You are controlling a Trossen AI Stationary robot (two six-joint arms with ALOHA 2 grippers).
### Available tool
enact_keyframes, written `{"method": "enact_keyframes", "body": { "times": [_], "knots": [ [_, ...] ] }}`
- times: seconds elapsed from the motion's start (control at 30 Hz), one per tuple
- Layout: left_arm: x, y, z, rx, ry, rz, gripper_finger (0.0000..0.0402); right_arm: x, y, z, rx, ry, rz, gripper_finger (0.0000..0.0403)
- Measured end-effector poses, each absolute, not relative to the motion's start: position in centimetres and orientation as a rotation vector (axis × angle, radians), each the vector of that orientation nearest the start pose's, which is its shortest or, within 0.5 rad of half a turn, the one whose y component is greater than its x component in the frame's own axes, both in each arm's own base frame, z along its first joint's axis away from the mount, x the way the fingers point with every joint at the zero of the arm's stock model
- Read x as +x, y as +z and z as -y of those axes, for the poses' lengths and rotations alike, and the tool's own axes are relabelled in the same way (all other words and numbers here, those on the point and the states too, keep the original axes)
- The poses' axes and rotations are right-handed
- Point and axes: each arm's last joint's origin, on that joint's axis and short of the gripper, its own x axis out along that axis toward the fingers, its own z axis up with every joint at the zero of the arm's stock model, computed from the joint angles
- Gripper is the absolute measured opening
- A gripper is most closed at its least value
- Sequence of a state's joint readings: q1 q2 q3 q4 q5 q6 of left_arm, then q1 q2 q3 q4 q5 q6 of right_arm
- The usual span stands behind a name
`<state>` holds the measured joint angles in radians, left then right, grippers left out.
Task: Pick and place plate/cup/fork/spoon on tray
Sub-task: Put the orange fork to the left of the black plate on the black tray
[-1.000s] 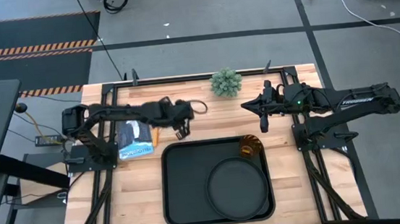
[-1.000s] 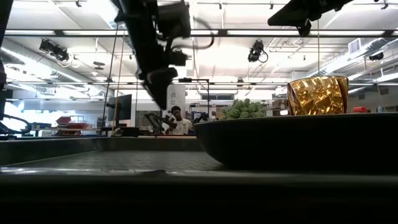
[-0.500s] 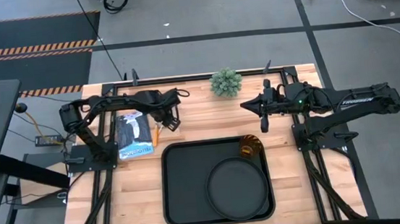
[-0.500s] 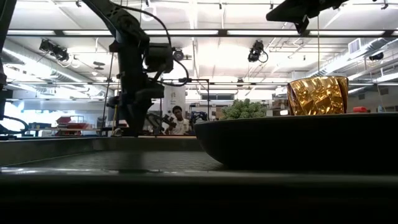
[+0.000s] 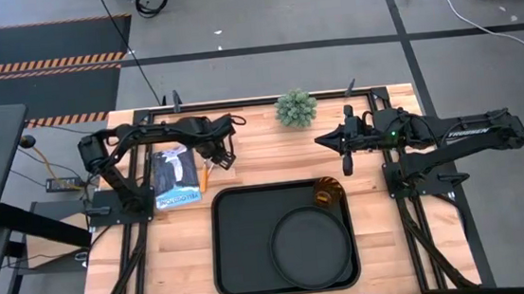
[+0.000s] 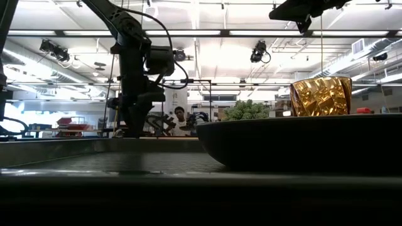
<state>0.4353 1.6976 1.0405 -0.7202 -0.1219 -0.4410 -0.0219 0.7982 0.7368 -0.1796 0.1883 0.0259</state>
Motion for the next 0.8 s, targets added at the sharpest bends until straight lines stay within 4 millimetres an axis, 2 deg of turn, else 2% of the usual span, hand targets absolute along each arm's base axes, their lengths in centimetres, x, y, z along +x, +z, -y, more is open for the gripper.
{"method": "enact_keyframes", "body": {
  "times": [0.37, 0.8],
  "knots": [
    [27.7, 15.0, -13.7, -0.569, 0.749, -1.307, 0.0121, 17.7, 31.4, 0.9, 0.032, -0.191, -0.236, 0.0011],
    [27.5, 14.2, -13.6, -0.539, 0.749, -1.378, 0.0121, 17.8, 31.5, 0.9, 0.044, -0.19, -0.228, 0.0011]
  ]
}}
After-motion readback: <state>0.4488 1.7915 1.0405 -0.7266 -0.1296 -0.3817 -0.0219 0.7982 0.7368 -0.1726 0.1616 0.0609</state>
